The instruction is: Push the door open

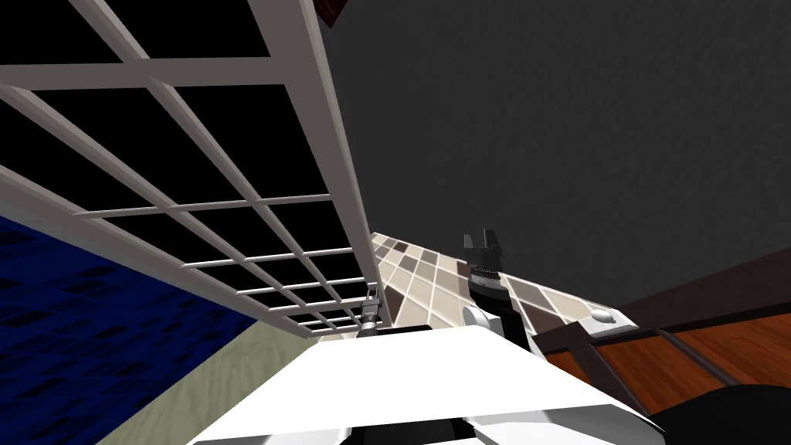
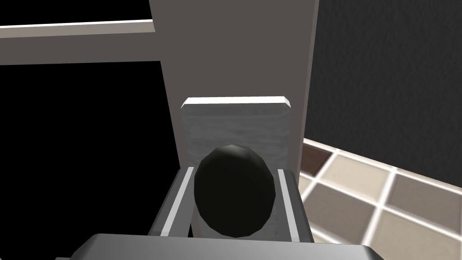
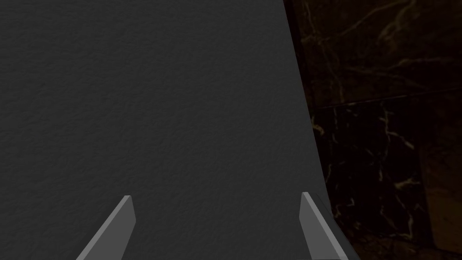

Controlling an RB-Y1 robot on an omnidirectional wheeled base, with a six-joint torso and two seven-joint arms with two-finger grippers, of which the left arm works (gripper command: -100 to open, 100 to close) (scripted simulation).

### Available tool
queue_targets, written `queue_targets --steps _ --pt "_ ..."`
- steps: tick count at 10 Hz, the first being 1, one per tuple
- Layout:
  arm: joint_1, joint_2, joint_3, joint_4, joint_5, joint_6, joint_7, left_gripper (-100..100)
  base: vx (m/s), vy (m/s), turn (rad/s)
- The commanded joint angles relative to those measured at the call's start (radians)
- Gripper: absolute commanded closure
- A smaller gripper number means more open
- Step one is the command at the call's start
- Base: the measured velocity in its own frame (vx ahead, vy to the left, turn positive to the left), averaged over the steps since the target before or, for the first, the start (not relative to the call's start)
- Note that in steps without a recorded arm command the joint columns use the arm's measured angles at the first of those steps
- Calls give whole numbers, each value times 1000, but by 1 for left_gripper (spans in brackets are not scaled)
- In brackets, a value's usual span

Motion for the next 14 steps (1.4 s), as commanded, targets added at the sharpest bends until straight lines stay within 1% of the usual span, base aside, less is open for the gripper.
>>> queue_targets --steps 1,2,3,6,8,10,11,12,14 --pt "-3 -1 1 -5 -1 -6 0 100 -5 -1 2" --pt "-3 -2 16 2 9 0 -3 100 115 -18 36" --pt "-4 -3 21 3 12 -1 -4 100 176 -18 51" --pt "-12 -13 54 6 30 -2 -9 100 191 -75 52" --pt "-19 -25 82 9 46 -4 -14 100 248 -75 73" --pt "-24 -38 103 12 57 -5 -18 100 219 -34 53" --pt "-18 -36 93 16 53 -3 -18 100 97 -14 17" --pt "-25 -31 116 16 64 -8 -24 100 157 -29 44" --pt "-29 -29 137 19 75 -12 -29 100 216 -39 69"
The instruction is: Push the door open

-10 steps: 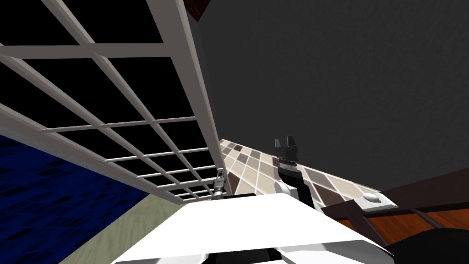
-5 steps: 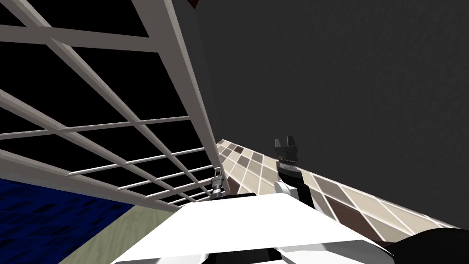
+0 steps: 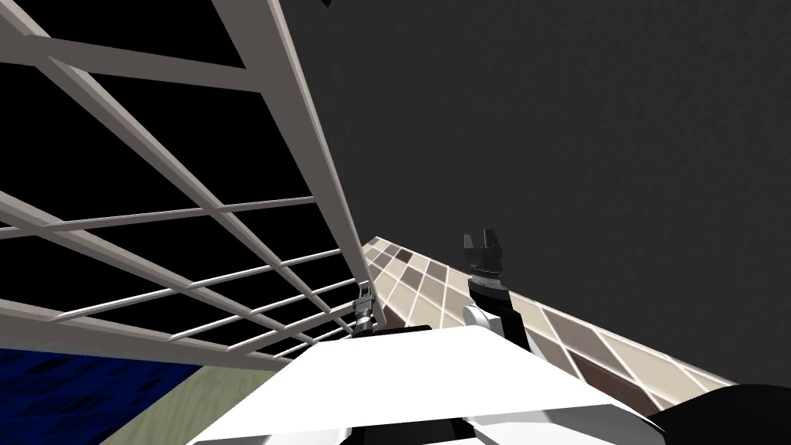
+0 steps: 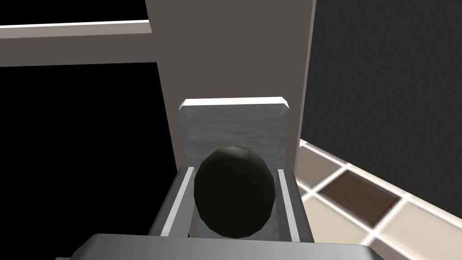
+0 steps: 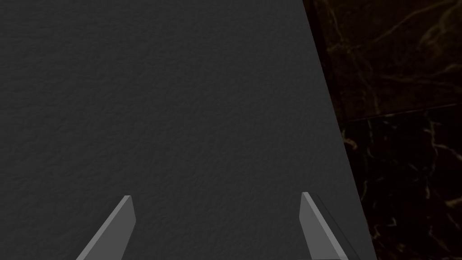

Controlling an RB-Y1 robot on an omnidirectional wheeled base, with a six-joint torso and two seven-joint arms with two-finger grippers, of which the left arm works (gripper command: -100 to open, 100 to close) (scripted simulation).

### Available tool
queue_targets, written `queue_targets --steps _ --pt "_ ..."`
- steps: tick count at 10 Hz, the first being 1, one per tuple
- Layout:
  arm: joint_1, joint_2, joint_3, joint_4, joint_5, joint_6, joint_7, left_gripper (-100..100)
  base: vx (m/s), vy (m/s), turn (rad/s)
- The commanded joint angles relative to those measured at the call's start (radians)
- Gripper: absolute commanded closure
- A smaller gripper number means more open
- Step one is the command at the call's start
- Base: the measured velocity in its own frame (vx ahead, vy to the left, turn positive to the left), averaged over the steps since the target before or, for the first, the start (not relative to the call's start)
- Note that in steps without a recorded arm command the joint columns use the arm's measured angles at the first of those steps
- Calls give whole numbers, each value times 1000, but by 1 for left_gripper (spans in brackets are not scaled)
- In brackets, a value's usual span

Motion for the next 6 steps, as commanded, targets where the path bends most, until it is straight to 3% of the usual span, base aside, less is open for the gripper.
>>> queue_targets --steps 1,4,5,6 --pt "-3 6 26 -9 11 -11 -6 100 171 -43 52" --pt "-10 -6 67 -4 33 -18 -16 100 243 -37 71" --pt "-10 -6 67 -4 33 -18 -16 100 172 -36 39" --pt "-13 -16 86 -2 43 -21 -21 100 185 -46 74"
